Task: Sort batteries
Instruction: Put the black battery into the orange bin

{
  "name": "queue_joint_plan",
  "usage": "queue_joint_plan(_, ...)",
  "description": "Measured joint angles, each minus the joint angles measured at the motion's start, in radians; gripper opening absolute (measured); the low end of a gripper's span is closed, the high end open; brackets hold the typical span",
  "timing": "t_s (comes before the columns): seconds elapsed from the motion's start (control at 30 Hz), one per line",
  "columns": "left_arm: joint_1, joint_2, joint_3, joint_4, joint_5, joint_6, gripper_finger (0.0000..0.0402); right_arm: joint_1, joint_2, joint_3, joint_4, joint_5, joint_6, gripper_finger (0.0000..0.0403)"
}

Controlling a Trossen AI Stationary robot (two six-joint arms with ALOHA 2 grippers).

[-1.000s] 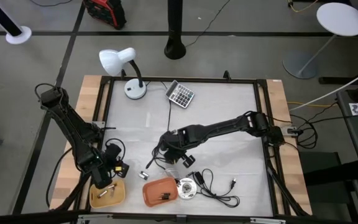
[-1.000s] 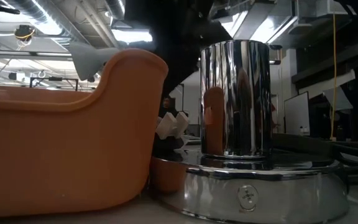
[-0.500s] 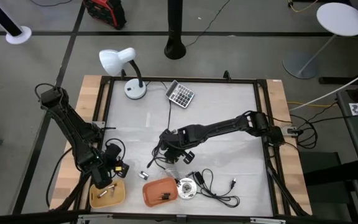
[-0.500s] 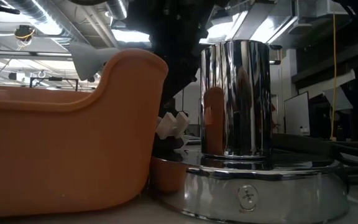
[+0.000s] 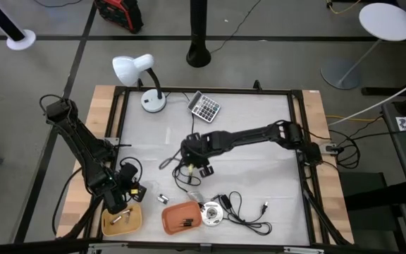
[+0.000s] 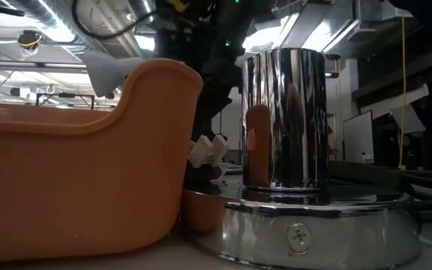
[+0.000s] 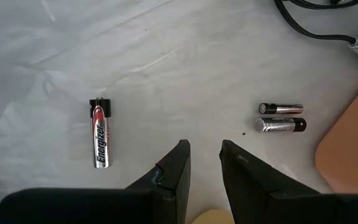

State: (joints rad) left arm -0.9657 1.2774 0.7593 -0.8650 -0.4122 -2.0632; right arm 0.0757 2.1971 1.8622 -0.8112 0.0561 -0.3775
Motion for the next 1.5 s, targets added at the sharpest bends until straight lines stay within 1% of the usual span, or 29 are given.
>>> queue_joint_plan(0.13,0.0,0.001,0.0,0.0,-0.001,0.0,0.0082,-0.038,0.0,-0.007,0.008,-0.091,0.081,0.0138)
queue_joint_plan(0.23,0.0,0.001,0.0,0.0,-0.001,0.0,0.0082,-0.053,0.0,-0.035,0.028,-0.111,0.115,0.0123)
queue_joint_plan(0.33,0.0,0.001,0.0,0.0,-0.007,0.0,0.0082,-0.052,0.0,-0.078,0.059,-0.11,0.113,0.0113)
queue_joint_plan(0.47,0.0,0.001,0.0,0.0,-0.011,0.004,0.0082,-0.05,0.0,-0.129,0.082,-0.11,0.1,0.0108)
queue_joint_plan(0.6,0.0,0.001,0.0,0.0,-0.011,0.008,0.0082,-0.05,0.0,-0.149,0.09,-0.106,0.082,0.0108)
queue_joint_plan(0.73,0.0,0.001,0.0,0.0,-0.012,0.009,0.0082,-0.05,0.0,-0.17,0.134,-0.07,0.082,0.0108)
queue_joint_plan(1.17,0.0,0.001,0.0,0.0,-0.012,0.004,0.0082,-0.05,-0.001,-0.235,0.177,-0.075,0.082,0.0106)
queue_joint_plan(1.27,0.0,0.001,0.0,0.0,-0.012,0.003,0.0082,-0.05,-0.001,-0.236,0.177,-0.075,0.082,0.0088)
queue_joint_plan(1.43,0.0,0.001,0.0,0.0,-0.012,0.003,0.0082,-0.05,-0.001,-0.237,0.179,-0.075,0.082,0.0026)
queue_joint_plan(1.5,0.0,0.001,0.0,0.0,-0.012,0.003,0.0082,-0.05,-0.002,-0.237,0.179,-0.075,0.082,0.0009)
